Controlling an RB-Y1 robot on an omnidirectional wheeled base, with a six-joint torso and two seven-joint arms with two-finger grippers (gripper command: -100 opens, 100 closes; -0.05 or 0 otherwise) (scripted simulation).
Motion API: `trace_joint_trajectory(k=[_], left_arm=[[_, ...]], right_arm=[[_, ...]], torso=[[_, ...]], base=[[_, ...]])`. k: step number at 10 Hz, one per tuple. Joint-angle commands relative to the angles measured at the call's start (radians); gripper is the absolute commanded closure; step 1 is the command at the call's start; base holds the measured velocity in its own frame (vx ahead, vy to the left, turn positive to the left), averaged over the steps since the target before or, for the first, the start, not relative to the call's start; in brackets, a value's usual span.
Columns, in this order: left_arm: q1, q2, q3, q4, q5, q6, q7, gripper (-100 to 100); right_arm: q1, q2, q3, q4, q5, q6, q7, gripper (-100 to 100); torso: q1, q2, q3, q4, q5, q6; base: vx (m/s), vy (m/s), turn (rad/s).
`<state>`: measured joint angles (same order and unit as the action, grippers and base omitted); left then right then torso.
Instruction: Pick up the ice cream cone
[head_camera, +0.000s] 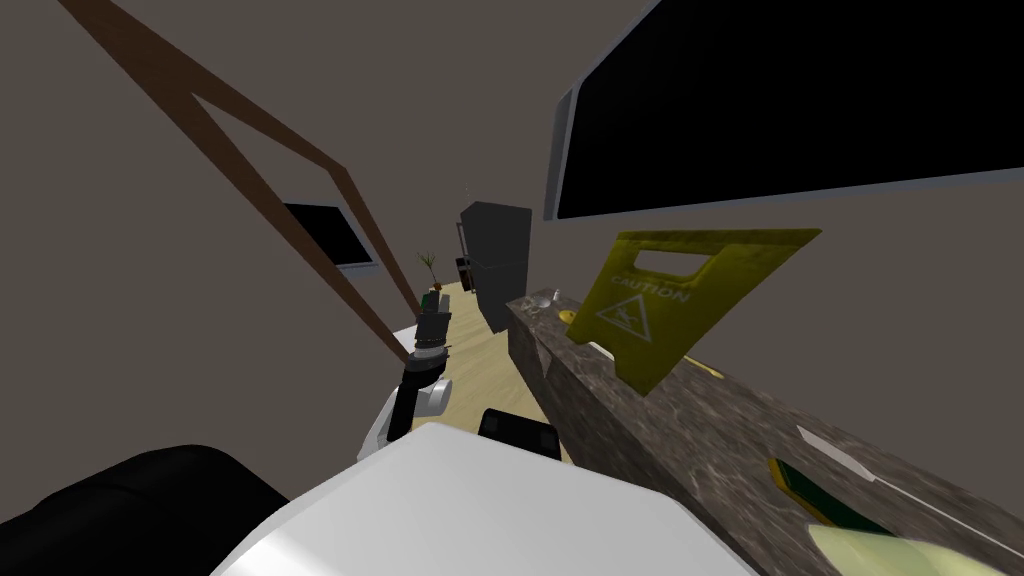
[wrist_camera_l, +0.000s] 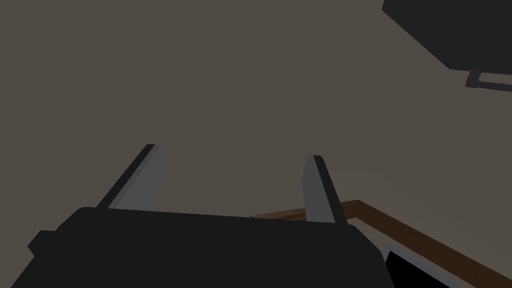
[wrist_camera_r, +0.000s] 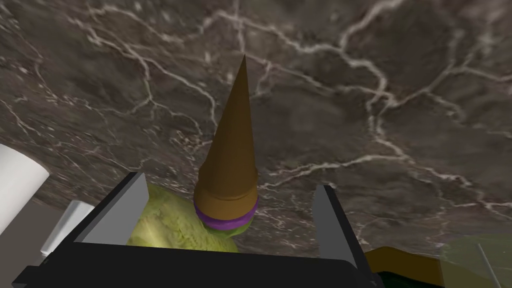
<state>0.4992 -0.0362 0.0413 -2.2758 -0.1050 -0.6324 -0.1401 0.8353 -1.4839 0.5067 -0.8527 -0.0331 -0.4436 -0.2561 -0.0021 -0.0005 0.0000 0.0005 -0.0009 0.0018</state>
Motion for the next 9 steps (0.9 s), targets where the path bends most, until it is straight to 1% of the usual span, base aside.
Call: trace_joint_trajectory(k=[1, 3, 4, 5, 9], left_arm=[[0.0, 0.0, 0.0, 0.0, 0.0, 0.0, 0.0, 0], [0.0, 0.0, 0.0, 0.0, 0.0, 0.0, 0.0, 0], [0.0, 0.0, 0.0, 0.0, 0.0, 0.0, 0.0, 0], [0.0, 0.0, 0.0, 0.0, 0.0, 0.0, 0.0, 0], [0.0, 0.0, 0.0, 0.0, 0.0, 0.0, 0.0, 0]], right_arm=[[-0.013, 0.033, 0.0, 0.012, 0.01, 0.012, 0.013, -100], [-0.026, 0.065, 0.0, 0.025, 0.021, 0.023, 0.025, -100], [-0.01, 0.048, -0.007, 0.009, 0.011, 0.023, 0.022, -100], [-0.011, 0.05, -0.006, 0.01, 0.012, 0.024, 0.023, 100], [-0.01, 0.048, -0.007, 0.011, 0.012, 0.025, 0.023, 100]], torso=[[0.0, 0.0, 0.0, 0.0, 0.0, 0.0], [-0.002, -0.001, -0.001, 0.0, 0.0, 0.0], [-0.002, -0.001, -0.001, 0.0, 0.0, 0.0], [0.001, 0.0, 0.0, 0.0, 0.0, 0.0], [0.0, -0.001, 0.0, 0.0, -0.002, -0.001]], base=[[0.014, -0.029, 0.055], [0.022, -0.047, 0.046], [-0.008, -0.004, 0.019], [0.0, 0.0, 0.0], [0.0, 0.0, 0.0]])
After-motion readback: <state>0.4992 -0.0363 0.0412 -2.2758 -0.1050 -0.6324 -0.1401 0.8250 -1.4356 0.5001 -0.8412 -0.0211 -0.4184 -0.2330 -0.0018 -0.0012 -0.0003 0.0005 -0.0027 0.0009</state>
